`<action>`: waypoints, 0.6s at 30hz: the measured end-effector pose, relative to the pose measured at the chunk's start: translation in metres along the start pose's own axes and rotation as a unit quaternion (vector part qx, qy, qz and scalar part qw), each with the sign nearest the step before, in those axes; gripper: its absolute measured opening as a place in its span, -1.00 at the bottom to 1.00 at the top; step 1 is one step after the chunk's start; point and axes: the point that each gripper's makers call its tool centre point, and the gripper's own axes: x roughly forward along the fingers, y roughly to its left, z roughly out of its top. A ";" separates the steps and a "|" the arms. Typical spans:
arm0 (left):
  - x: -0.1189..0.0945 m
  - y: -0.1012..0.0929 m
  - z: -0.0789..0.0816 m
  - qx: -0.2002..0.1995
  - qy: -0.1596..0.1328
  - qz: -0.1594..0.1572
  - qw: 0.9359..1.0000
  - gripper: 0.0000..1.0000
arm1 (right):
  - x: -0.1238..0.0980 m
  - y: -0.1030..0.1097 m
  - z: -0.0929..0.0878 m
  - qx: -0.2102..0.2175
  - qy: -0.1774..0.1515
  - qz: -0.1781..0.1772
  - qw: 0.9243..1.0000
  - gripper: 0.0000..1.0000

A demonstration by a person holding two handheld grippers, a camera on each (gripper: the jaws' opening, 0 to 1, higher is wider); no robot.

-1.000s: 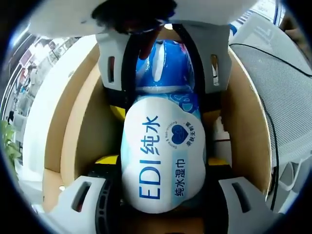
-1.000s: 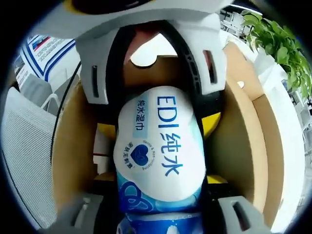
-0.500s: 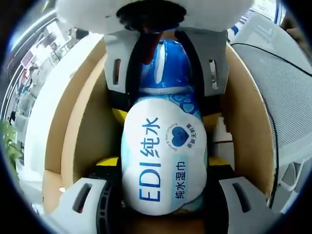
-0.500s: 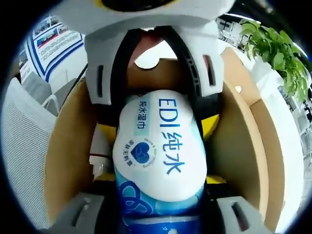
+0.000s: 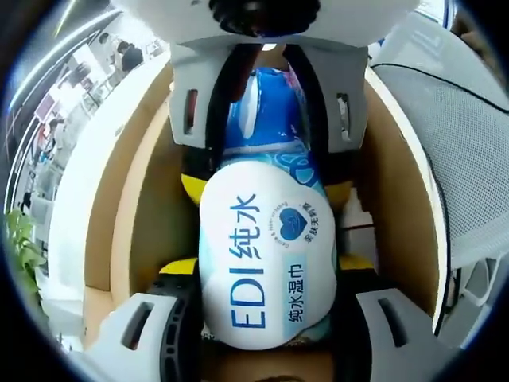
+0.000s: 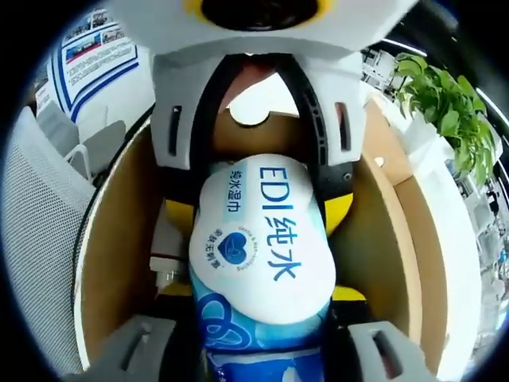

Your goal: Operate the shoe box by opening the lid, removing the specified soft item, and placing it in the target area until the item is outside and the box remains undamaged.

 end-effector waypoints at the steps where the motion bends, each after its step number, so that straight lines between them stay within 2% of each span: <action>1: -0.001 -0.001 0.001 0.002 0.000 0.001 1.000 0.28 | -0.001 0.000 0.000 -0.001 0.000 0.000 1.000 0.14; 5: -0.004 0.000 0.001 0.010 0.005 0.010 1.000 0.22 | -0.006 0.000 0.004 -0.001 -0.003 -0.003 1.000 0.12; 18: -0.007 -0.006 0.004 0.001 0.003 0.000 1.000 0.21 | -0.013 0.007 0.006 0.001 -0.004 0.006 1.000 0.11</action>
